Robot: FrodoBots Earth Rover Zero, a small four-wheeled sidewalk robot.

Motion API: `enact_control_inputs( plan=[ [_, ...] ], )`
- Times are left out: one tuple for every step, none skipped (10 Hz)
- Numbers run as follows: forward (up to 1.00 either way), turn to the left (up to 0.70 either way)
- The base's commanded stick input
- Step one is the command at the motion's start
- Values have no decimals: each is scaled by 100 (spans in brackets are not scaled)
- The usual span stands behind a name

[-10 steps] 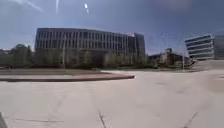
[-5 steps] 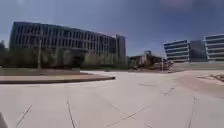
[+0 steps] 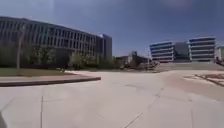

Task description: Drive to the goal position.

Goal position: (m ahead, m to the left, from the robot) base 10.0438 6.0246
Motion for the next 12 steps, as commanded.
enact_control_inputs(
  plan=[
    [70,-1],
    [70,-1],
    [70,-1],
    [70,-1],
    [70,-1],
    [70,-1],
    [70,-1],
    [70,-1],
    [70,-1],
    [70,-1],
    [70,-1],
    [70,-1]
  ],
)
